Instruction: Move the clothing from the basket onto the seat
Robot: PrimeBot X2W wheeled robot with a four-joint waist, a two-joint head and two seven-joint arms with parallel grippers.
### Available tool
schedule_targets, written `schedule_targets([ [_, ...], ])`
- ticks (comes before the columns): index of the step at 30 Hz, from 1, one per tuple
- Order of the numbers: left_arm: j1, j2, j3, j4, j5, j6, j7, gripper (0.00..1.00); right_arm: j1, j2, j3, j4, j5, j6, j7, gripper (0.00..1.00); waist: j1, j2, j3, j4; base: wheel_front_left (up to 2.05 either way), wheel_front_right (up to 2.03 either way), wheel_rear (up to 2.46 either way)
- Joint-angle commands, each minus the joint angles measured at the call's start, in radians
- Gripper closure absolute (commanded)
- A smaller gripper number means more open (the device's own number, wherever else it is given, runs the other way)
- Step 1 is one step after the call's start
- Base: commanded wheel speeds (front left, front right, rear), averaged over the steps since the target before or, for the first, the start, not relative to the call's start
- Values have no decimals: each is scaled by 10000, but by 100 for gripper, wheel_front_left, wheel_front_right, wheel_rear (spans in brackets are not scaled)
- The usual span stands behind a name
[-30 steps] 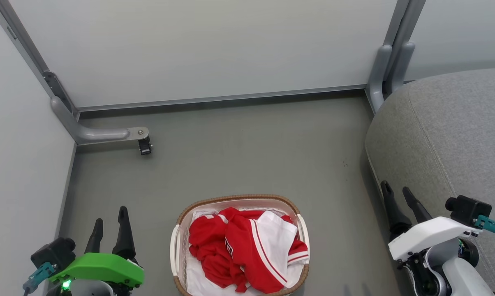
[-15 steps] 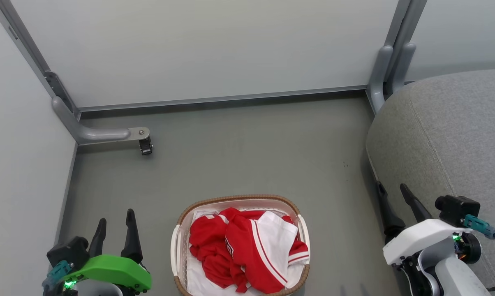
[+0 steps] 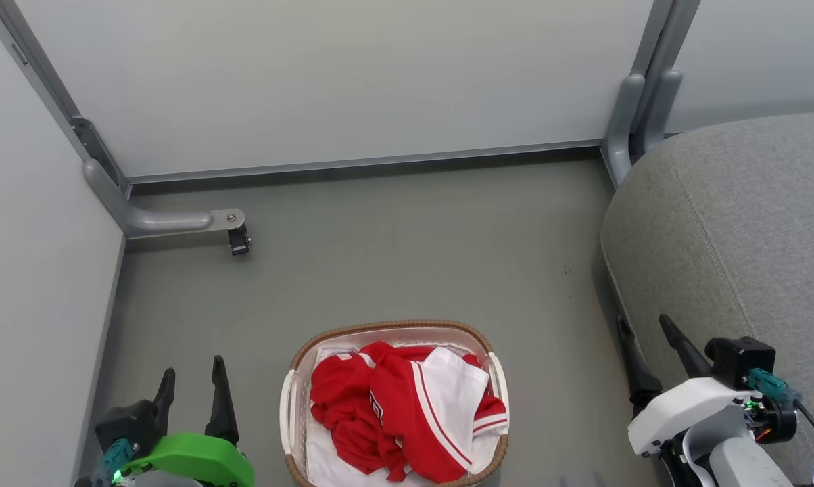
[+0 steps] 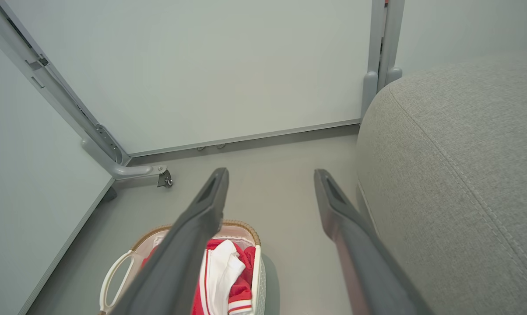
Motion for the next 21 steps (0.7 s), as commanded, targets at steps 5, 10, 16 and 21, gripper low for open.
schedule_targets([
  [5,118,14,63,-48,618,109,-180,0,98,32,-91,-50,-618,2,-174,0,0,-1,-1,-29,0,0,0],
  [10,157,2,100,-23,980,174,-286,0,134,88,-145,-56,-1000,3,-276,0,0,-1,16,-25,0,0,0],
  [16,213,-4,137,-154,1366,245,-416,0,193,179,-365,-183,-1536,3,-405,0,0,-1,67,11,0,0,0],
  [21,220,-3,96,-302,1550,356,-503,0,145,277,-564,-308,-2022,2,-500,0,0,-1,128,41,0,0,0],
])
